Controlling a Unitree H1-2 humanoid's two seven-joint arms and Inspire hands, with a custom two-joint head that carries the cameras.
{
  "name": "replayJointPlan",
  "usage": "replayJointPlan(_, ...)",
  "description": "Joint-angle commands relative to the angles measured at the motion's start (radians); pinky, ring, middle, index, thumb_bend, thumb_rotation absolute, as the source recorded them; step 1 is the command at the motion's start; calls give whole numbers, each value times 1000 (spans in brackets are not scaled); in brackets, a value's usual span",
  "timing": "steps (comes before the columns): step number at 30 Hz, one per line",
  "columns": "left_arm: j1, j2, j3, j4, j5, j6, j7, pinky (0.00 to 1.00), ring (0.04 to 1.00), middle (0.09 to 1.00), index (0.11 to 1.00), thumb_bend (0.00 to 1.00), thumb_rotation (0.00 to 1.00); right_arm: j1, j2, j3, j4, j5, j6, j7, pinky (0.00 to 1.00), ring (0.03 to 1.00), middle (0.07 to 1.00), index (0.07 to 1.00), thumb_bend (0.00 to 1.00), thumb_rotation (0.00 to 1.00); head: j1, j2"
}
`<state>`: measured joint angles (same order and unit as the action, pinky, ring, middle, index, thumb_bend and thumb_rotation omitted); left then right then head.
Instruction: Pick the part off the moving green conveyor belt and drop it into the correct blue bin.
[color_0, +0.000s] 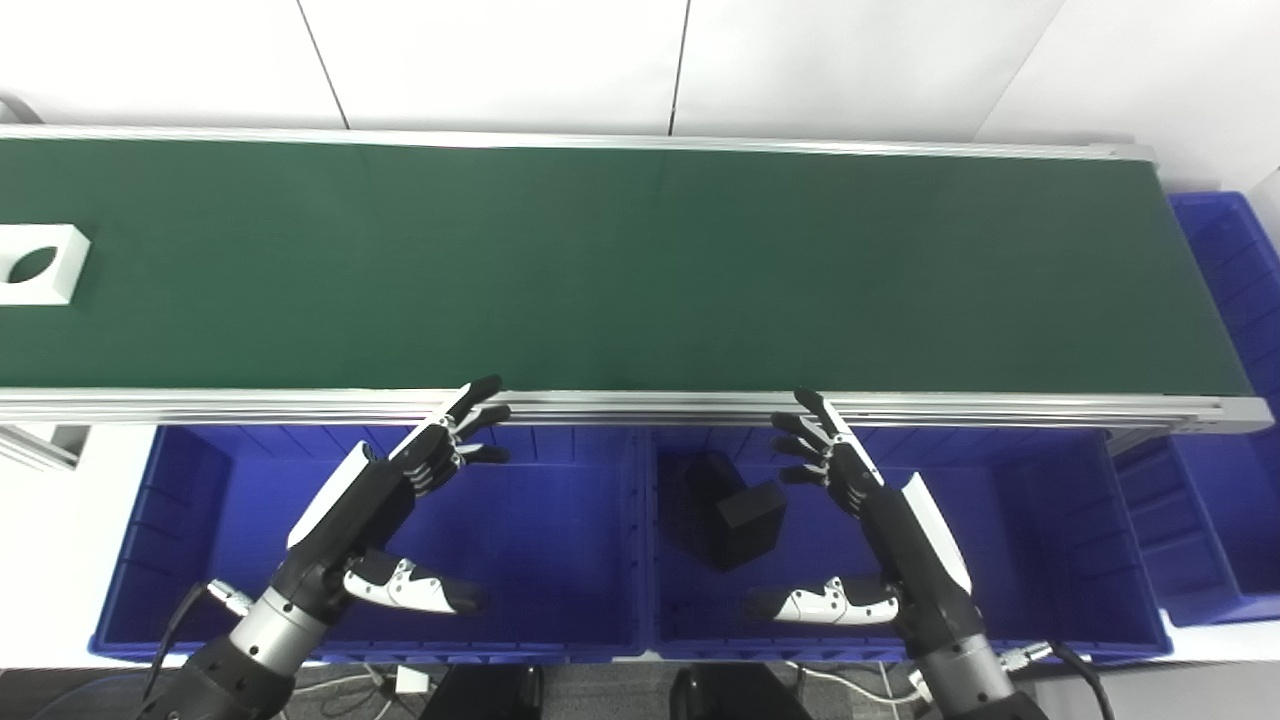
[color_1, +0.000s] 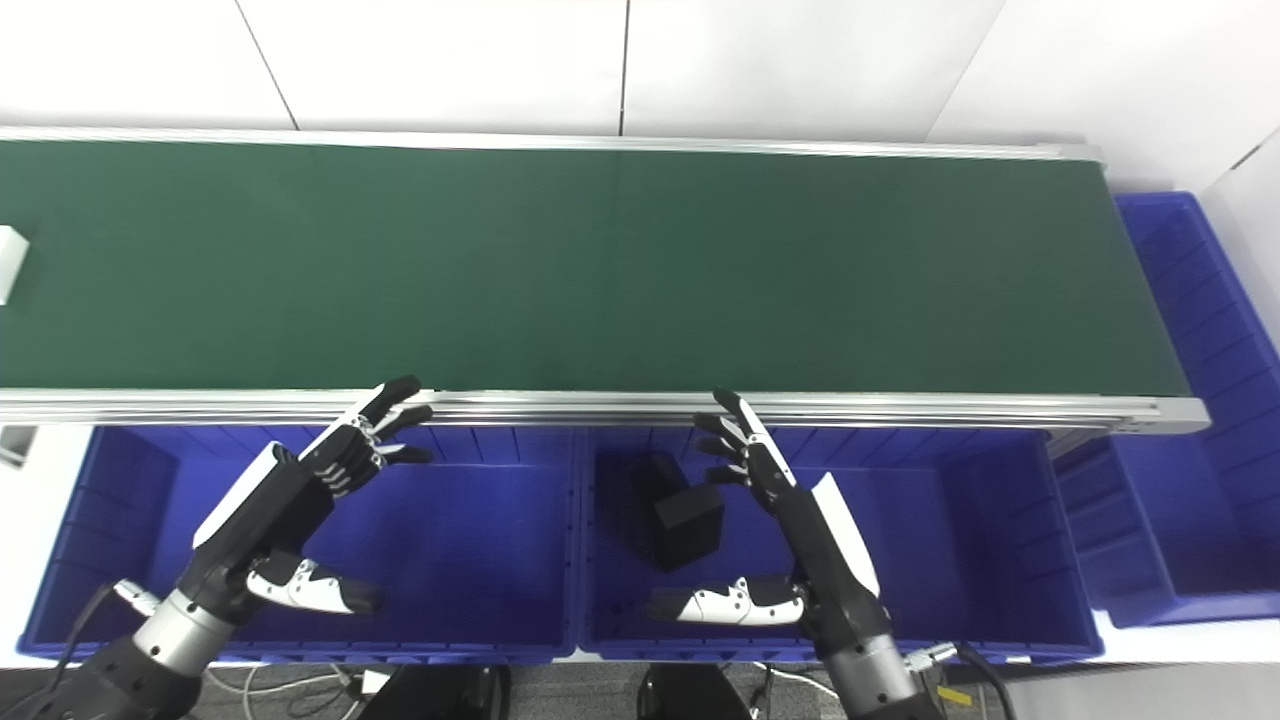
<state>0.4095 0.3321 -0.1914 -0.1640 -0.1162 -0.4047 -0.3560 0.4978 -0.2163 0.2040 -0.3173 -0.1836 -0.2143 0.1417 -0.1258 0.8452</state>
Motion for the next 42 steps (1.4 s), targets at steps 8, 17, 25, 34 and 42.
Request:
replayJointPlan(8,1,-3,13,-17,29,-31,7,779,945,996,965,955,374,-4,9,-5,-8,-6,-68,-15,729,838,889,967,996,322,19,-16)
replayJointPlan(17,7,-18,16,-2,64,-48,15,826,935,975,945,953,366,4,14,-13,-6,-36,-76,-27,713,836,892,950,991,317,135,-49)
replayJointPlan(25,13,-23,16,-1,82,-57,16,830,944,985,947,946,389,12,14,-13,-22,-55,-72,-36,696,833,896,949,993,295,152,-63)
replayJointPlan(34,14,-29,17,1,99,-61,23,829,939,981,960,946,386,16,22,-11,-30,-48,-68,-42,699,827,885,935,999,238,140,-64)
replayJointPlan(42,14,-31,16,4,107,-58,26,829,940,978,960,945,380,16,22,-12,-23,-55,-74,-49,699,828,886,937,990,246,135,-70)
